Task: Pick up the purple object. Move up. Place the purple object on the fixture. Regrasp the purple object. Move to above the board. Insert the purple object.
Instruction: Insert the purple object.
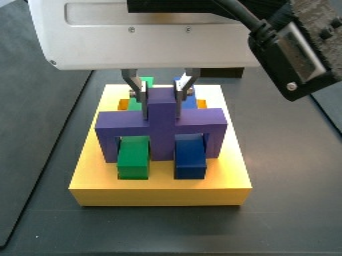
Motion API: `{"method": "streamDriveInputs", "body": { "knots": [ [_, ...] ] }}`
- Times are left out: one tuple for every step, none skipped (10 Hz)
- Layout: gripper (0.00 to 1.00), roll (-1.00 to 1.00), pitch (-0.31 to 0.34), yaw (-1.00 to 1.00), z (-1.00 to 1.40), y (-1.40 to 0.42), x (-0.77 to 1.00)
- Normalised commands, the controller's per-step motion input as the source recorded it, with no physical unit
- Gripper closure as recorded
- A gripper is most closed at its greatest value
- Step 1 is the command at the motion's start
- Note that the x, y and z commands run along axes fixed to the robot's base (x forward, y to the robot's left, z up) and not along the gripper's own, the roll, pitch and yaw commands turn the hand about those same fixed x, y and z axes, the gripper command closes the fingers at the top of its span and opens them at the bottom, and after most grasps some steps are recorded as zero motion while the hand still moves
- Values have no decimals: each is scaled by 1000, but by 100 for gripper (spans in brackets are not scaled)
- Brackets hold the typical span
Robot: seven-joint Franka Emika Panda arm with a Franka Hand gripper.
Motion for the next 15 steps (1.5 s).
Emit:
{"method": "streamDriveInputs", "body": {
  "knots": [
    [100, 0, 17, -14, 0, 66, 0],
    [100, 0, 0, -6, 0, 0, 23],
    [100, 20, 50, -143, 0, 0, 243],
    [100, 34, 61, -180, -3, 0, 234],
    [100, 34, 40, -140, -26, 0, 109],
    [100, 0, 0, -43, -137, 0, 0],
    [100, 0, -41, 0, -291, 0, -203],
    [100, -6, -26, 0, -154, 17, -343],
    [100, -4, -27, 23, -43, 0, -249],
    [100, 0, -24, 60, -54, 0, -160],
    [100, -9, -47, 103, -217, -6, 0],
    [100, -33, -100, 63, -509, -9, 0],
    [100, 0, -133, 54, -686, -37, -17],
    [100, 36, -93, 29, -743, 0, -51],
    [100, 39, -107, 3, -789, -6, -114]
  ]
}}
